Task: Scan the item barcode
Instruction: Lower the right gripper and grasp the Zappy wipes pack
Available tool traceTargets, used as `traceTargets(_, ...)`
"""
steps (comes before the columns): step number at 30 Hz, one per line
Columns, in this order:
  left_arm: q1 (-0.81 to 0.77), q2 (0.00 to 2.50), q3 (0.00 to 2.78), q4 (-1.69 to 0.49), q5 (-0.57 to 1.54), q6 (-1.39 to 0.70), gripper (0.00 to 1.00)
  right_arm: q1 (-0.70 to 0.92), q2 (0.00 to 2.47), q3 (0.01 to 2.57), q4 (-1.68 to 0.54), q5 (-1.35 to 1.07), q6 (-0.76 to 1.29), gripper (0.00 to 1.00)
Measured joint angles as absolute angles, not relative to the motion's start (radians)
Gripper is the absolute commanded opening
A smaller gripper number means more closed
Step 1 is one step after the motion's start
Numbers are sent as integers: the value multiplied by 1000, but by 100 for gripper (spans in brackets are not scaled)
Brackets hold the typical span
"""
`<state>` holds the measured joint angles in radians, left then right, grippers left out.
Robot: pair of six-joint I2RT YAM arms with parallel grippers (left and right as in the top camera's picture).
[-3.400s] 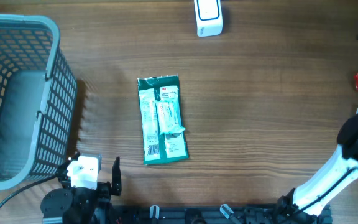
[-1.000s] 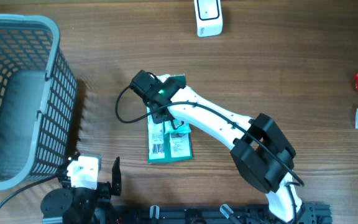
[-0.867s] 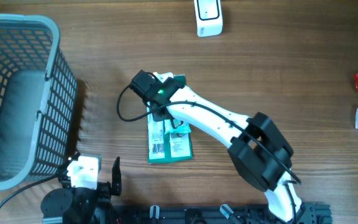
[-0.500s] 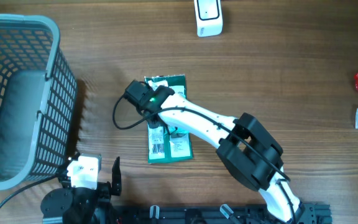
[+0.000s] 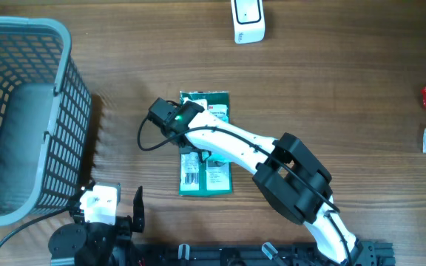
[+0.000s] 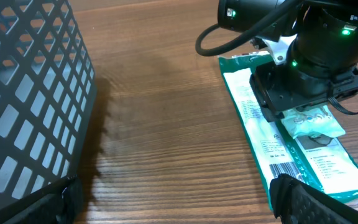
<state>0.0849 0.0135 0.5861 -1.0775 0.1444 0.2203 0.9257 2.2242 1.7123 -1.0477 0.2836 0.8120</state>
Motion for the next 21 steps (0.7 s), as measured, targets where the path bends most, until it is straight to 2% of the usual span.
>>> traceTargets(11, 85, 14, 586, -1077, 144, 220, 100, 923, 2251, 1828, -1163, 286, 819, 65)
traceTargets(21, 85, 14, 586, -1077, 144, 220, 100, 915, 2252, 1776, -1163, 316, 867, 63)
